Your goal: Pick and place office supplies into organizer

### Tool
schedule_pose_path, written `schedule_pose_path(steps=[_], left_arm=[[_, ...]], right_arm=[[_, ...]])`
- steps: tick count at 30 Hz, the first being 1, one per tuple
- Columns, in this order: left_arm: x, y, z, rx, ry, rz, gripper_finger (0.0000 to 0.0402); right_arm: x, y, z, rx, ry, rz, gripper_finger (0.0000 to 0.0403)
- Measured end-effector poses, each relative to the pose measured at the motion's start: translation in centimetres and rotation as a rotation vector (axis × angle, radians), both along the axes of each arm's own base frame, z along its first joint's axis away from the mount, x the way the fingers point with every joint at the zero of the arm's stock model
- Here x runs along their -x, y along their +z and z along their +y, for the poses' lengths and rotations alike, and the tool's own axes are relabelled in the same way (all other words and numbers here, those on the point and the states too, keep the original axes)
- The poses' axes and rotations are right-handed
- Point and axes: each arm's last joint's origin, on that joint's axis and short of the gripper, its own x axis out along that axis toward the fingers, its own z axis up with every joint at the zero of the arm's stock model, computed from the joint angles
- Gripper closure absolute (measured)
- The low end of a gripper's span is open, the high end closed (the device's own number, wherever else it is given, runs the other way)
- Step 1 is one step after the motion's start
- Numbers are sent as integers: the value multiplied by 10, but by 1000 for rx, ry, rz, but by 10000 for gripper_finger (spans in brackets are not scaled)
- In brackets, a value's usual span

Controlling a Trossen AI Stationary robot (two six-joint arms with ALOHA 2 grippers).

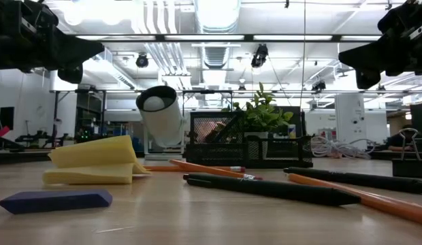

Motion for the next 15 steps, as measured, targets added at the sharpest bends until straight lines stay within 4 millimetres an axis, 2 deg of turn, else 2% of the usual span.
schedule_pose_path(steps=[6, 15], left_arm=[[0, 0, 0, 0, 0, 0, 402], [0, 0, 0, 0, 0, 0, 402]], right_arm=[[0, 0, 0, 70, -1, 5, 394], [0, 1, 0, 58, -1, -7, 394]])
